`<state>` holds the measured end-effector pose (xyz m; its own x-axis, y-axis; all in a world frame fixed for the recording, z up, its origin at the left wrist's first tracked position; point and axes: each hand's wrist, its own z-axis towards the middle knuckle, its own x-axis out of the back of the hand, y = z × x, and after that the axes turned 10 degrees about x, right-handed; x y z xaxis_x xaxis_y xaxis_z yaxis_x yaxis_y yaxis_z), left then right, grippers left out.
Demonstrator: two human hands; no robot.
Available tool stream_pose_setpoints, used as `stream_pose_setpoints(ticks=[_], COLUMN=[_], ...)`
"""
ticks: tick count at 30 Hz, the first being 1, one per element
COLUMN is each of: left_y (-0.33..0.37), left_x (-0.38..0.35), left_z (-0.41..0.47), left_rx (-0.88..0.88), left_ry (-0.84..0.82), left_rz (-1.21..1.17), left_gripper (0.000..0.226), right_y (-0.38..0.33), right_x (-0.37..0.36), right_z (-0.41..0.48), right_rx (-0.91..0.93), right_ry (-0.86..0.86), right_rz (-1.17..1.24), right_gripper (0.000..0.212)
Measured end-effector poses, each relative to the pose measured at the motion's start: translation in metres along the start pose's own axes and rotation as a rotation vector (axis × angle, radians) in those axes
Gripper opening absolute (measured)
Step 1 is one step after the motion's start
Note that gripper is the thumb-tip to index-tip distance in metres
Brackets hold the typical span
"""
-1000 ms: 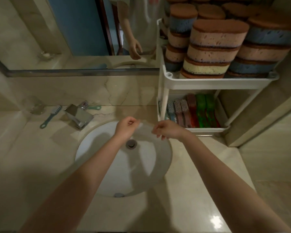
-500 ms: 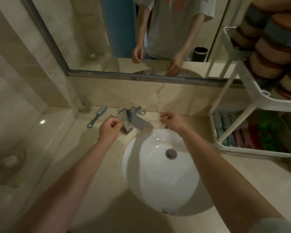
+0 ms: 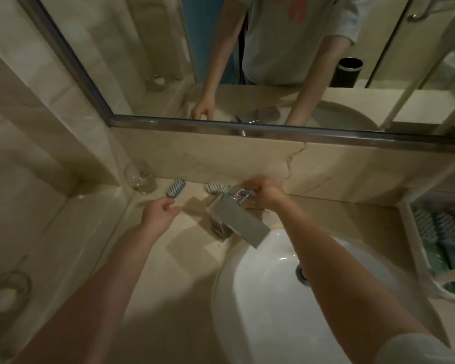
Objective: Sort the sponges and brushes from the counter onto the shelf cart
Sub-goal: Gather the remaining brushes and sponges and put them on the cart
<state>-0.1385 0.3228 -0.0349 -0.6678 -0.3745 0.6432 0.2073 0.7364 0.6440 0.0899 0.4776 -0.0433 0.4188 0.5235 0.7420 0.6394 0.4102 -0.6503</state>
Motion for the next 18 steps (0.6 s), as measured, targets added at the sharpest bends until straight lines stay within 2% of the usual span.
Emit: stream_pose_setpoints(ticks=[3,9,12,18], left_y=[-0.014,-0.026,-0.027,-0.028], left_x=[0.001,0.006,0.004,0.002], left_z=[0.020,0.037,0.042,0.052], left_rx=[0.018,0.011,0.051,0.133], left_ry=[0.051,0.153,0.182,0.124], left_rz=[0.081,0.308,0.368,0.367], left_gripper=[0.037,0.023,0.022,0.023], right_y=[0.003,0.008,0.012,0.014], right_x=[-0.006,-0.025,-0.031,-0.029], right_z=[0.012,0.021,0.020,0.013], right_rx=[0.037,-0.009,-0.065,-0.182], right_ry=[-0.072,-0.004,0.016,0.021], right_rz=[-0.104,-0.251,-0.246,-0.241], right_gripper=[0.057,0.040,0.032,0.032])
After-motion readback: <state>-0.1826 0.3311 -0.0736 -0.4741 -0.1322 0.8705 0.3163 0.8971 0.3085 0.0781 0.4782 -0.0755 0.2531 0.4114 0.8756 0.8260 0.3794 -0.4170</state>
